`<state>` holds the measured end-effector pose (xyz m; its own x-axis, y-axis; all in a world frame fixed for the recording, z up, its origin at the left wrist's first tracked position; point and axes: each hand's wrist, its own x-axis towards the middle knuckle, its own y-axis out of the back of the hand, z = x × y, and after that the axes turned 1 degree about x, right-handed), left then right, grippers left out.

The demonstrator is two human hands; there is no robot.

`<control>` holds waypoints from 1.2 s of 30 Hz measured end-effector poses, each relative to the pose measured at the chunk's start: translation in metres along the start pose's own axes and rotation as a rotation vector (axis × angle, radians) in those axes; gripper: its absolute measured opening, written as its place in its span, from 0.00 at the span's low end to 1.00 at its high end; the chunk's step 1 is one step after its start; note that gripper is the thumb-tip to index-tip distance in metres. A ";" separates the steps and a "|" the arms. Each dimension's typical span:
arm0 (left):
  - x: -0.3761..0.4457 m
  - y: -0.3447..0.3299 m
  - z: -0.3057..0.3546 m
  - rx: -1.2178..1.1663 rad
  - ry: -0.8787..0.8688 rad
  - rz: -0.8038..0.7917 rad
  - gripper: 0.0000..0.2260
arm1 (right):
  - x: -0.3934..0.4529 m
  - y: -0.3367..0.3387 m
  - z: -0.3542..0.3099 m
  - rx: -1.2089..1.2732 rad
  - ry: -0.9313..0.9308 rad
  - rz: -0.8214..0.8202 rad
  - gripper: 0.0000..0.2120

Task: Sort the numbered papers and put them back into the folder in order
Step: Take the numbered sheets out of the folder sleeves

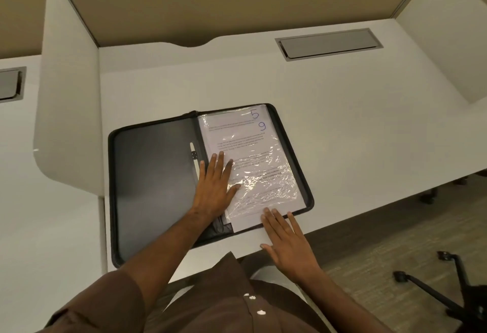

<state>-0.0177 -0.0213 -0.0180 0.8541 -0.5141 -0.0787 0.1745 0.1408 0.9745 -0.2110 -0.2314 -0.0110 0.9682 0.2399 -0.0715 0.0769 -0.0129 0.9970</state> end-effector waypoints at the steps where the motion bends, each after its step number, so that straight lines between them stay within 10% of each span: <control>1: 0.001 -0.002 -0.001 0.015 0.005 -0.010 0.35 | -0.004 0.002 -0.001 0.033 0.007 0.014 0.32; 10: 0.000 -0.006 -0.001 0.010 -0.001 -0.004 0.35 | 0.004 0.050 0.003 1.255 -1.260 0.461 0.07; 36: -0.005 -0.003 0.000 -0.081 -0.023 0.048 0.36 | -0.014 0.046 -0.011 1.724 -1.379 0.310 0.11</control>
<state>-0.0224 -0.0193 -0.0206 0.8512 -0.5242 -0.0267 0.1737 0.2332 0.9568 -0.2237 -0.2246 0.0362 0.4480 -0.5498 -0.7050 -0.7398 -0.6707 0.0529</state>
